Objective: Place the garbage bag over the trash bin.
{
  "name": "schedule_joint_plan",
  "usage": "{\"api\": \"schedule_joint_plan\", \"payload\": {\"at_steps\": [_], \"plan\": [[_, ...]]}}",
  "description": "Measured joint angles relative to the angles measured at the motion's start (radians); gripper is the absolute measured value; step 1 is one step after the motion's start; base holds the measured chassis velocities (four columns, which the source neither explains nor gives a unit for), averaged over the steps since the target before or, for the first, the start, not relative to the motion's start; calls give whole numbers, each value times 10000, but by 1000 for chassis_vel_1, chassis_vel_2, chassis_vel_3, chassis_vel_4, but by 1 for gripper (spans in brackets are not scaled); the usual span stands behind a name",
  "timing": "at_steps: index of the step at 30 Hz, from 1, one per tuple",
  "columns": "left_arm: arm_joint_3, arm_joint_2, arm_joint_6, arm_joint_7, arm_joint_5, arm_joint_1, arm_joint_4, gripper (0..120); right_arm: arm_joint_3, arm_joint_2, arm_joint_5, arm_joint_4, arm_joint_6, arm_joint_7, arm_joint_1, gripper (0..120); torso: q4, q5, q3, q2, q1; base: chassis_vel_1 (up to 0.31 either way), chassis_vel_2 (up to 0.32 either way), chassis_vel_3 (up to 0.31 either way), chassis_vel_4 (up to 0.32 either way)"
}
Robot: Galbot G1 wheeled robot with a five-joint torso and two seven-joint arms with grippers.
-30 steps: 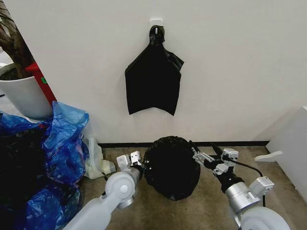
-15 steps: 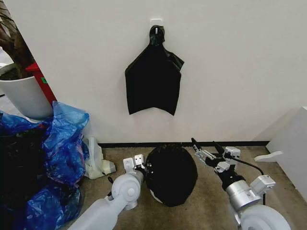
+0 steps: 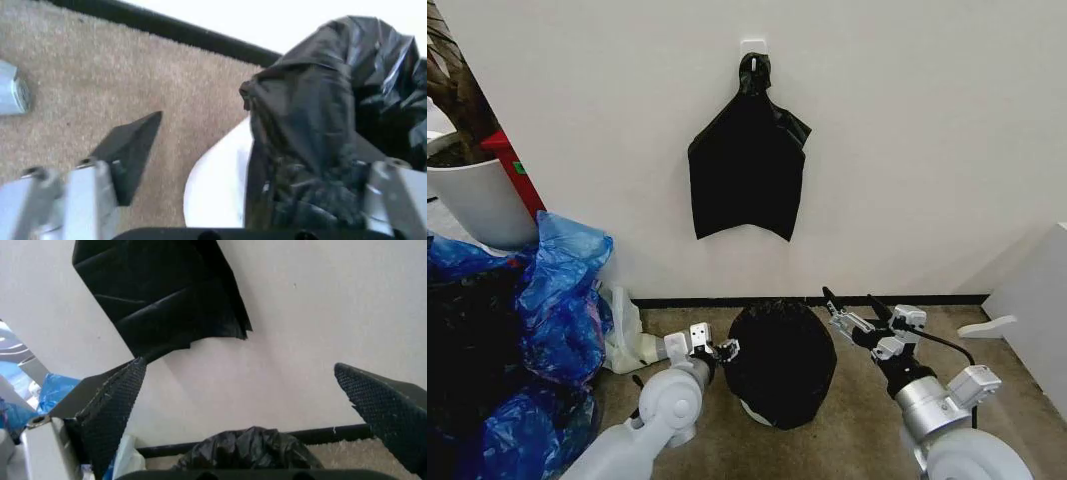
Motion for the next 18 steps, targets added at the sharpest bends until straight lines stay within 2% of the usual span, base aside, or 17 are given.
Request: {"api": "schedule_joint_plan", "payload": {"at_steps": [1, 3, 7, 13, 18], "plan": [[-132, 75, -99, 123, -8, 57, -121, 89, -52, 29, -57, 43, -3, 5, -36, 100, 0, -1, 0, 0, 0, 0, 0, 0, 0], [-209, 134, -134, 158, -13, 101, -224, 98, -85, 41, -104, 63, -5, 7, -68, 100, 0, -1, 0, 0, 0, 0, 0, 0, 0], [-387, 219, -111, 285, -34, 231, -403, 100, -111, 40, -131, 120, -14, 22, -95, 100, -1, -1, 0, 0, 0, 0, 0, 0, 0], [-585, 346, 444, 251, -6, 418, -640, 100, -123, -16, -79, 175, -26, 166, -76, 100, 0, -1, 0, 0, 0, 0, 0, 0, 0], [-665, 481, 681, 251, 526, 481, -678, 100, -117, -15, 22, 175, -29, 219, -116, 100, 0, 1, 0, 0, 0, 0, 0, 0, 0]]}}
